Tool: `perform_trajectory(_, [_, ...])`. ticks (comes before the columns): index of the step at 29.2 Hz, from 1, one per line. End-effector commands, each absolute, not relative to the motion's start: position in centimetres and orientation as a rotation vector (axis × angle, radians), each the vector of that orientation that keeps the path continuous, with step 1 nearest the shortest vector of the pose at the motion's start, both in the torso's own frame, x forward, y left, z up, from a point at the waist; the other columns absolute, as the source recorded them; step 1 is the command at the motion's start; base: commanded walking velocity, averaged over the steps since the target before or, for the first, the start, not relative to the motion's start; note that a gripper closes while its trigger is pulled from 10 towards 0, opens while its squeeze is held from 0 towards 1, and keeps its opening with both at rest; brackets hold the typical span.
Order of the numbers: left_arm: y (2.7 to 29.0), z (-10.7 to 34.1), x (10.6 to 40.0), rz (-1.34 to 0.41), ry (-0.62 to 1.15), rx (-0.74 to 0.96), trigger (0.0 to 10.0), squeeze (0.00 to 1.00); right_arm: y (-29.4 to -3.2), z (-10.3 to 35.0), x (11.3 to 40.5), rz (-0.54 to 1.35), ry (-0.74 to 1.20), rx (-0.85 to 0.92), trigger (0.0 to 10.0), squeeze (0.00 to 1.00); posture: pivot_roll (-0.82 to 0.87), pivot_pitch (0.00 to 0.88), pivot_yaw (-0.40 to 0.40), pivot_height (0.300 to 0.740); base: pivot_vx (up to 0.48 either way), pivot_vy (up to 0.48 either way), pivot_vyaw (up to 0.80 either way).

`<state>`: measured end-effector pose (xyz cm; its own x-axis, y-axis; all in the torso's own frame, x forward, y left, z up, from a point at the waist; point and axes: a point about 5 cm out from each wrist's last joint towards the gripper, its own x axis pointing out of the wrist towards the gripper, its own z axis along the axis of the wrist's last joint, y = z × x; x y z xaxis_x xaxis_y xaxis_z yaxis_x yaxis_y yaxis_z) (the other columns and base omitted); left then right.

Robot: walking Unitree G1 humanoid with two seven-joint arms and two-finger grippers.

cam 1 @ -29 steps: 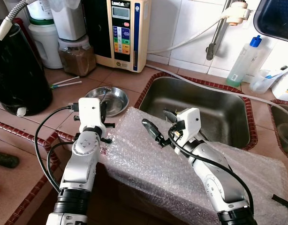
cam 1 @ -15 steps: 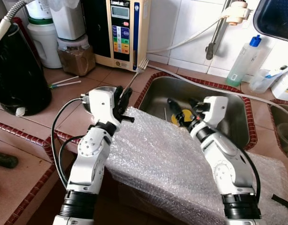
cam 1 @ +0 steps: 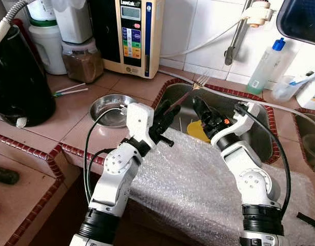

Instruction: Kitchen organization

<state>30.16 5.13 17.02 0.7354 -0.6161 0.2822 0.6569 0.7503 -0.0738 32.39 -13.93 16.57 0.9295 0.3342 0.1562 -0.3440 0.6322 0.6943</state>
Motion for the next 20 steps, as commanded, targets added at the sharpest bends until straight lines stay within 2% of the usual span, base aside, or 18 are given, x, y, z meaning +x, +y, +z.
perform_trajectory(1, [4.6, 17.4, 30.2, -0.746, -0.257, -0.155, 0.0, 0.0, -14.0, 18.2, 32.4, 0.438, -0.07, 0.881, 10.0, 0.0, 0.05, 0.0, -0.049, 0.74, 0.0, 0.0, 0.0])
perform_trajectory(11, [4.1, 17.2, 29.6, -0.792, -0.249, -0.153, 0.0, 0.0, -12.9, 18.7, 32.5, 0.542, -0.047, 0.925, 10.0, 0.0, 0.06, 0.0, -0.054, 0.74, 0.0, 0.0, 0.0])
perform_trajectory(17, [3.7, 17.8, 29.5, -0.814, -0.271, -0.173, 0.0, 0.0, -12.4, 18.4, 32.9, 0.542, -0.021, 0.93, 10.0, 0.0, 0.06, 0.0, -0.054, 0.74, 0.0, 0.0, 0.0])
perform_trajectory(18, [3.7, 17.8, 29.4, -0.818, -0.271, -0.173, 0.0, 0.0, -12.4, 18.4, 33.0, 0.539, -0.024, 0.927, 4.9, 0.0, 0.06, 0.0, -0.054, 0.74, 0.0, 0.0, 0.0])
perform_trajectory(19, [3.7, 17.8, 29.4, -0.818, -0.271, -0.173, 0.0, 0.0, -12.4, 18.4, 33.0, 0.539, -0.024, 0.927, 4.9, 0.0, 0.06, 0.0, -0.054, 0.74, 0.0, 0.0, 0.0])
perform_trajectory(20, [3.7, 17.8, 29.4, -0.821, -0.27, -0.171, 0.0, 0.0, -12.4, 18.5, 33.3, 0.528, -0.031, 0.928, 0.0, 0.0, 0.06, 0.0, -0.055, 0.74, 0.0, 0.0, 0.0])
